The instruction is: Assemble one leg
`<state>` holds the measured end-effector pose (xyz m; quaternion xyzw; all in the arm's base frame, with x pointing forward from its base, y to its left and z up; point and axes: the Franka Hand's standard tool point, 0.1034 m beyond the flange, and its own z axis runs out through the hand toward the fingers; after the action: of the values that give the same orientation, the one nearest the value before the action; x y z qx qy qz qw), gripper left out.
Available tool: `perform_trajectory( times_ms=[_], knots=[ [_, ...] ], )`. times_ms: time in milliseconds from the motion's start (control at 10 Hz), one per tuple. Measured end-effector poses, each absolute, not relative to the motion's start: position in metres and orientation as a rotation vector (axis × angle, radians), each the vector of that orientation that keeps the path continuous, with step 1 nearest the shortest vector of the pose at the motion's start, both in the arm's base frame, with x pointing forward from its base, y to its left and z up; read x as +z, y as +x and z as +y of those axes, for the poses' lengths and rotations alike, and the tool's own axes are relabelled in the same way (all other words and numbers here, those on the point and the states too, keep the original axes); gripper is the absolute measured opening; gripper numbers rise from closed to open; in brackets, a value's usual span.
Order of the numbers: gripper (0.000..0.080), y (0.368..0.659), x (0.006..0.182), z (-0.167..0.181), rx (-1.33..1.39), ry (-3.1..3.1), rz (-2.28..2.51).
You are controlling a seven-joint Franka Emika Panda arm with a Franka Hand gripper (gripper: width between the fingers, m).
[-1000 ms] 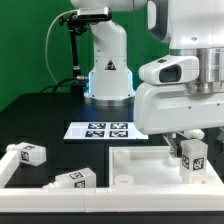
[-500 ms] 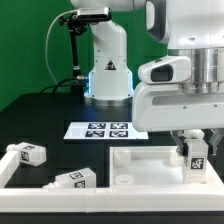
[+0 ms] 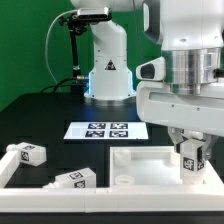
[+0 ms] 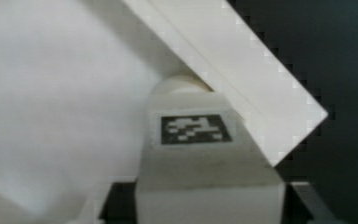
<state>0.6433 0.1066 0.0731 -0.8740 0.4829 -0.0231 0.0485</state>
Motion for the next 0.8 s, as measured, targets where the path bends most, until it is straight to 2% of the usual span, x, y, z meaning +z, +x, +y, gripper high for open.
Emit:
perform_trajectory(
  times_ms=[200, 400, 800],
  knots=[
    [0.0287, 0.6393, 0.0725, 0.108, -0.045, -2.376, 1.84],
    [0.0287, 0.6387, 0.0727, 0.1101, -0.043, -2.238, 2.008],
    [0.0292, 0.6383, 0.0724, 0.1092, -0.041, -2.285, 1.95]
  ],
)
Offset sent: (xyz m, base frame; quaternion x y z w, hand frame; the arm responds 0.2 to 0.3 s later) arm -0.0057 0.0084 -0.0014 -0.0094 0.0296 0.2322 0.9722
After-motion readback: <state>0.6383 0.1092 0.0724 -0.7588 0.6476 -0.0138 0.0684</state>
